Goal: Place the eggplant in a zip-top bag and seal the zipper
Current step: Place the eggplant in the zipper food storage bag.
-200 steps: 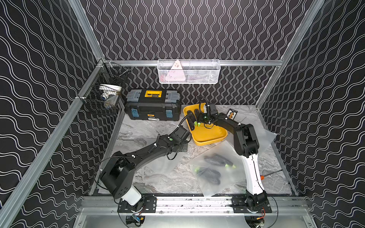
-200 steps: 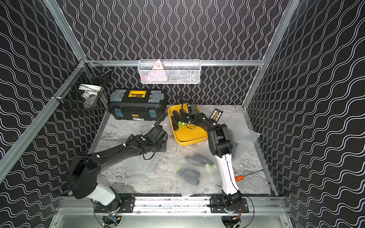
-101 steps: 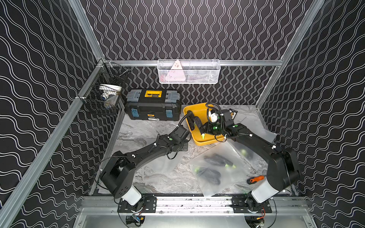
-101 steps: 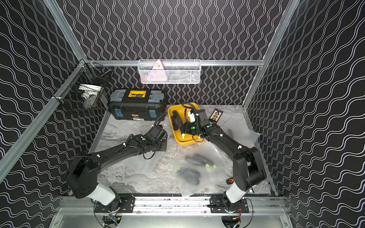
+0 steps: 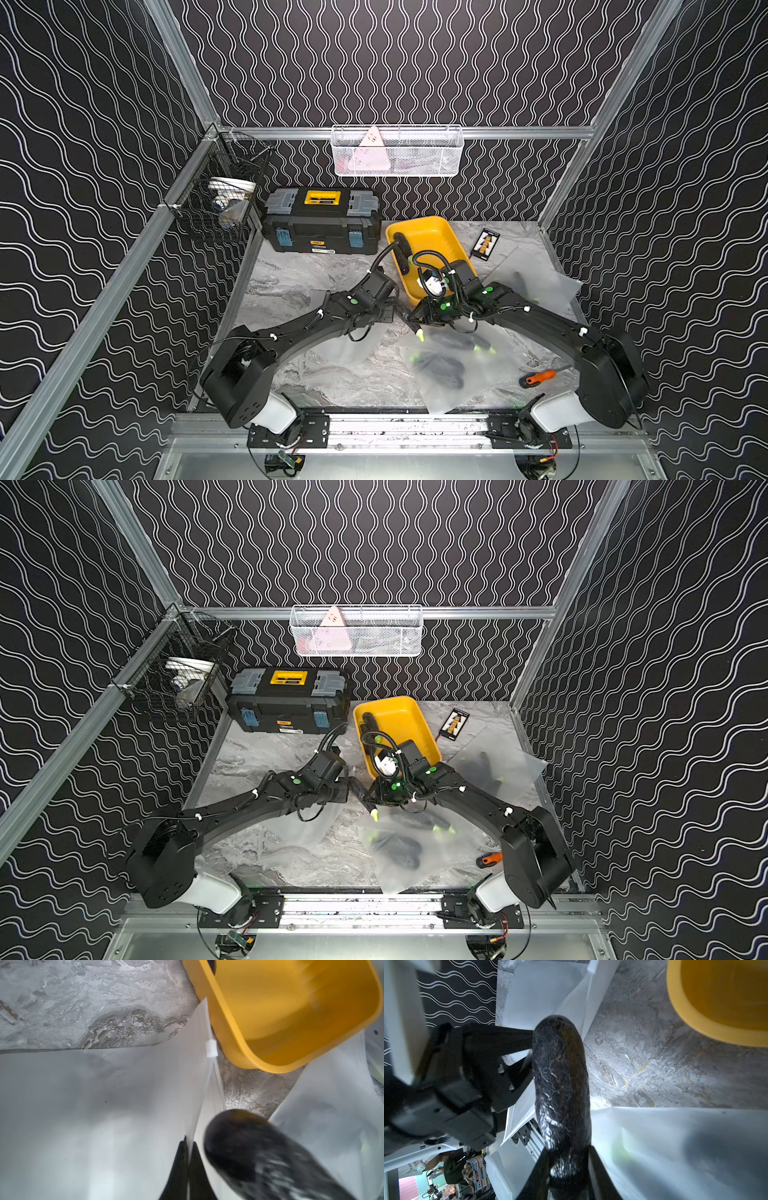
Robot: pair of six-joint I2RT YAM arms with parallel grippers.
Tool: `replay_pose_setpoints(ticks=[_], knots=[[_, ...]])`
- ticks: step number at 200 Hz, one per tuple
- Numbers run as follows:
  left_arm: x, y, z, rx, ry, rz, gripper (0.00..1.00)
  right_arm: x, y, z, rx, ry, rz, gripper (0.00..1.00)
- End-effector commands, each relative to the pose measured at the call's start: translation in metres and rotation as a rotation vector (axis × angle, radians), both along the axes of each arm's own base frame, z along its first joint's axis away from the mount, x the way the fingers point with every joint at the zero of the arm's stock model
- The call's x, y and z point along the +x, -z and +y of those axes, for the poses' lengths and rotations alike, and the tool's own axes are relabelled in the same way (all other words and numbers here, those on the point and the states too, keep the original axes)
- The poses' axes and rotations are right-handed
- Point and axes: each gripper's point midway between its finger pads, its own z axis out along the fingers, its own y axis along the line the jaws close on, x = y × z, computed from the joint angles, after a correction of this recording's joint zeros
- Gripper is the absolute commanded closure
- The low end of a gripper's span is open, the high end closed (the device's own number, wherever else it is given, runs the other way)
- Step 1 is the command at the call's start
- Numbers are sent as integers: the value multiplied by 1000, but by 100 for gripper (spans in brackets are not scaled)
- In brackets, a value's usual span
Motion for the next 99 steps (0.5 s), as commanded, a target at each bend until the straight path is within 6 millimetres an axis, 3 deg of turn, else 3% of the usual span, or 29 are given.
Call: replay_pose_setpoints(ticks=[1, 56, 99], knots=[[2, -8, 0, 13, 5, -52, 100, -11, 6, -3, -34, -40, 43, 87], [-15, -12, -17, -6, 59, -82, 100, -31, 22, -7, -115, -95, 123, 86], [-35, -24, -22, -98, 57, -67, 100, -22, 29, 8, -115, -72, 142, 83]])
